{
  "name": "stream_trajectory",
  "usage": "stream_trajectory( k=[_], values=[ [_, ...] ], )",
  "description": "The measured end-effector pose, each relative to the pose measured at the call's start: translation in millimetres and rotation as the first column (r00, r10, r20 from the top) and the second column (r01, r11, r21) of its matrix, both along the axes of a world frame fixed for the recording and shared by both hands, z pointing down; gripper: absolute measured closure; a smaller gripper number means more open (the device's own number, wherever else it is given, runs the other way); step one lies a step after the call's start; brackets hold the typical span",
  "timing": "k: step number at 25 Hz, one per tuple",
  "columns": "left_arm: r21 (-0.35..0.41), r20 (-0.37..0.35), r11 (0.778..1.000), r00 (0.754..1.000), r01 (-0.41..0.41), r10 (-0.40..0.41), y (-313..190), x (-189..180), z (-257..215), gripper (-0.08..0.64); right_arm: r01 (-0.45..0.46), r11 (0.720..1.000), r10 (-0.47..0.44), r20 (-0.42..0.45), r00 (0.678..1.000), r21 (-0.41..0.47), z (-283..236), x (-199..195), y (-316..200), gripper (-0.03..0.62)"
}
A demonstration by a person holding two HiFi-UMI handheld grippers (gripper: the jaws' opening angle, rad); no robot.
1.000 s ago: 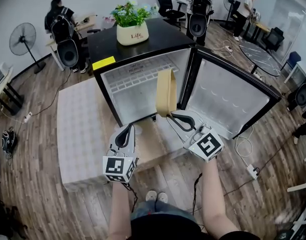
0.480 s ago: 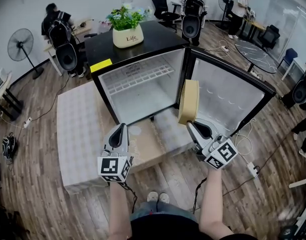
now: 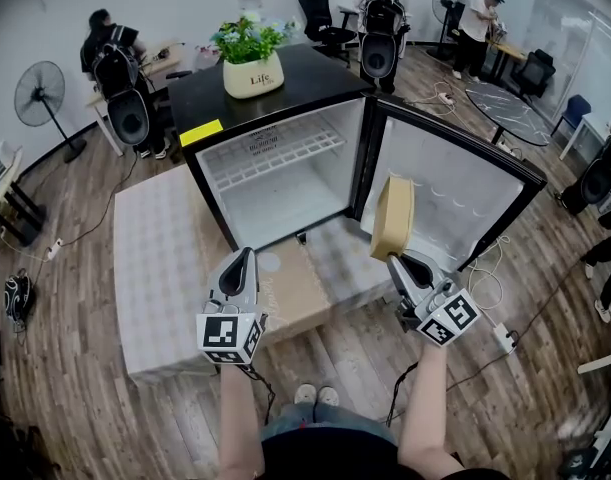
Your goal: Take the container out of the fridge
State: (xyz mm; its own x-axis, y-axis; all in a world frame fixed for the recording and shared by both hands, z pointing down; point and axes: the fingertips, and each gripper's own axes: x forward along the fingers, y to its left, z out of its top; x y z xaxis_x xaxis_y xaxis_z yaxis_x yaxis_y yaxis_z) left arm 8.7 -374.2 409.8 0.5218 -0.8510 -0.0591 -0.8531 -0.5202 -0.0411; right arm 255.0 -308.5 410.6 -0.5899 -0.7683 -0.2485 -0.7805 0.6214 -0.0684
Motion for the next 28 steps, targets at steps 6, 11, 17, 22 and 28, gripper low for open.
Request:
stream_trajectory(
  k=[6, 11, 17, 22, 28],
  values=[
    [-0.001, 0.000, 1.000, 1.000, 0.001, -0.001, -1, -1, 0, 0.555, -0.030, 1.000, 0.030, -0.004, 1.000, -0.005, 3, 5, -2, 0.566],
    [-0.002, 0.002, 1.000, 1.000, 0.006, -0.006, -3, -5, -1, 0.555, -0.023, 1.000, 0.023, 0.005, 1.000, -0.006, 3, 3, -2, 0.566],
    [-0.004, 0.001, 1.000, 1.000, 0.009, -0.009, -5, -6, 2, 0.554, -0.005, 1.000, 0.006, 0.004, 1.000, -0.009, 6, -1, -5, 0.566],
    [-0.006, 0.003, 1.000, 1.000, 0.007, -0.007, -7, -5, 2, 0.555, 0.005, 1.000, -0.005, 0.002, 1.000, -0.007, 4, -4, -6, 0.566],
    [-0.008, 0.002, 1.000, 1.000, 0.006, -0.006, -6, -5, 2, 0.554, 0.013, 1.000, -0.013, -0.005, 1.000, -0.007, 3, -7, -5, 0.566]
  ],
)
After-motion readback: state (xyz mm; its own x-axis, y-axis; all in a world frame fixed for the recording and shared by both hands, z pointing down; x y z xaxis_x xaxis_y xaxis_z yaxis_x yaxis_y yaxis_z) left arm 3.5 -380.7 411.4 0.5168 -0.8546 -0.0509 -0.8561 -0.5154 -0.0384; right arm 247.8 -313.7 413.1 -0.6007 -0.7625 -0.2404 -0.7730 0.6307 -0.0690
